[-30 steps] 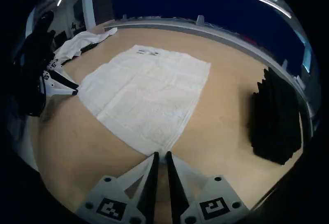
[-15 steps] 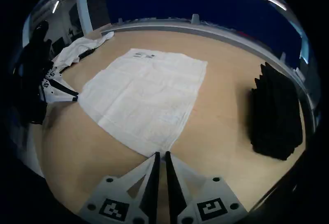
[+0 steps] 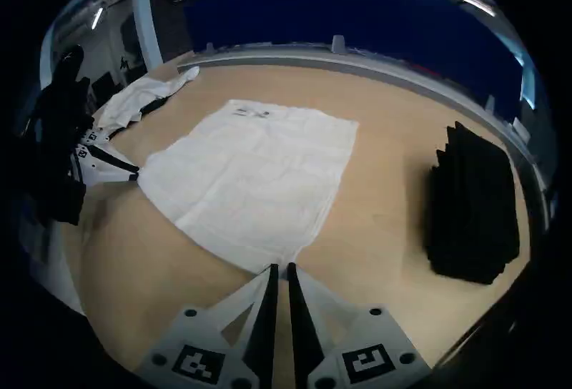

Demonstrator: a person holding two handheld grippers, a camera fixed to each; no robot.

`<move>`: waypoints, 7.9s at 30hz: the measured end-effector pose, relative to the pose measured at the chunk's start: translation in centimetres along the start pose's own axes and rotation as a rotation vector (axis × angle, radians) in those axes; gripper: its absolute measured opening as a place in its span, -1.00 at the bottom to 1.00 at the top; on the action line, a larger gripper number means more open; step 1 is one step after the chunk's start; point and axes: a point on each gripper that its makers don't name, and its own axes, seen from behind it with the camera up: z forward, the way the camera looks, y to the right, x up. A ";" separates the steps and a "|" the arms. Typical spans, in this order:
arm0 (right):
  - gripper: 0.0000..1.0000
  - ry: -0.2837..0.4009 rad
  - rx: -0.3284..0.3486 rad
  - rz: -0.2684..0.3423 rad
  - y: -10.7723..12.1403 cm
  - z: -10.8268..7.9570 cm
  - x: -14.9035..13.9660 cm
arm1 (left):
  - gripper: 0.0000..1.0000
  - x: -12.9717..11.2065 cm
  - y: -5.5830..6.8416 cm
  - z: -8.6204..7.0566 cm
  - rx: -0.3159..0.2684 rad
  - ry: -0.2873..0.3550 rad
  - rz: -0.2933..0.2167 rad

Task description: Fold towel

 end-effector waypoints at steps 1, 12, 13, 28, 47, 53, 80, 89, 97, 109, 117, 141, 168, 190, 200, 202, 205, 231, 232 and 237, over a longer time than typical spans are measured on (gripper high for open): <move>-0.80 0.003 0.001 0.001 0.0 -0.2 0.2 | -0.79 0.2 -0.1 -0.2 0.003 0.003 -0.005; -0.80 0.049 0.015 0.008 -0.8 -2.8 2.5 | -0.79 1.8 -0.4 -2.6 0.019 0.031 -0.050; -0.80 0.055 0.017 0.011 -1.0 -3.1 2.7 | -0.79 1.9 -0.4 -2.9 0.020 0.033 -0.053; -0.80 0.119 0.031 0.050 -2.7 -7.9 5.8 | -0.79 4.7 0.1 -6.5 0.007 0.060 -0.083; -0.81 0.130 0.039 0.105 -3.4 -10.0 6.4 | -0.79 4.9 0.7 -8.4 0.000 0.057 -0.153; -0.81 0.129 0.029 0.092 -2.5 -9.2 7.5 | -0.79 5.9 0.0 -7.5 0.013 0.059 -0.172; -0.81 0.026 -0.015 0.119 3.5 1.1 9.4 | -0.79 7.8 -4.5 1.7 0.039 -0.004 -0.197; -0.81 0.006 -0.019 0.140 3.6 2.8 9.1 | -0.79 7.7 -5.1 3.4 0.052 -0.013 -0.190; -0.81 -0.005 -0.039 0.144 4.1 3.9 8.9 | -0.79 7.8 -6.0 4.7 0.069 -0.027 -0.197; -0.76 -0.012 -0.054 0.168 4.6 5.0 8.8 | -0.75 7.8 -7.0 5.9 0.095 -0.043 -0.175; -0.49 -0.013 -0.062 0.175 4.9 5.5 8.8 | -0.51 7.8 -7.8 6.4 0.116 -0.042 -0.181; 0.72 0.002 -0.119 0.128 6.1 5.7 9.0 | 0.58 8.0 -9.1 5.1 0.164 -0.013 -0.183; 1.00 -0.037 -0.085 0.100 3.8 4.4 5.1 | 0.83 5.3 -9.1 1.2 0.200 0.010 -0.301; 1.00 -0.029 0.029 0.063 -2.4 5.4 6.4 | 0.83 3.4 -10.2 -0.8 0.244 0.026 -0.339; 1.00 -0.033 0.121 -0.004 -7.6 7.7 7.9 | 0.83 1.7 -11.9 -2.9 0.296 0.034 -0.380; 1.00 -0.035 0.133 -0.015 -8.4 8.0 8.0 | 0.83 1.1 -12.3 -3.4 0.311 0.035 -0.384; 1.00 -0.037 0.151 -0.029 -9.4 8.4 8.3 | 0.83 0.1 -13.0 -4.4 0.337 0.033 -0.392; 1.00 -0.064 0.188 -0.083 -11.7 11.0 9.1 | 0.83 -5.6 -14.6 -8.3 0.403 0.019 -0.483; 1.00 -0.061 0.186 -0.082 -11.6 11.0 9.3 | 0.83 -5.7 -14.7 -8.3 0.403 0.019 -0.484; 1.00 -0.049 0.176 -0.083 -11.1 11.3 10.5 | 0.83 -5.9 -14.7 -8.4 0.403 0.018 -0.486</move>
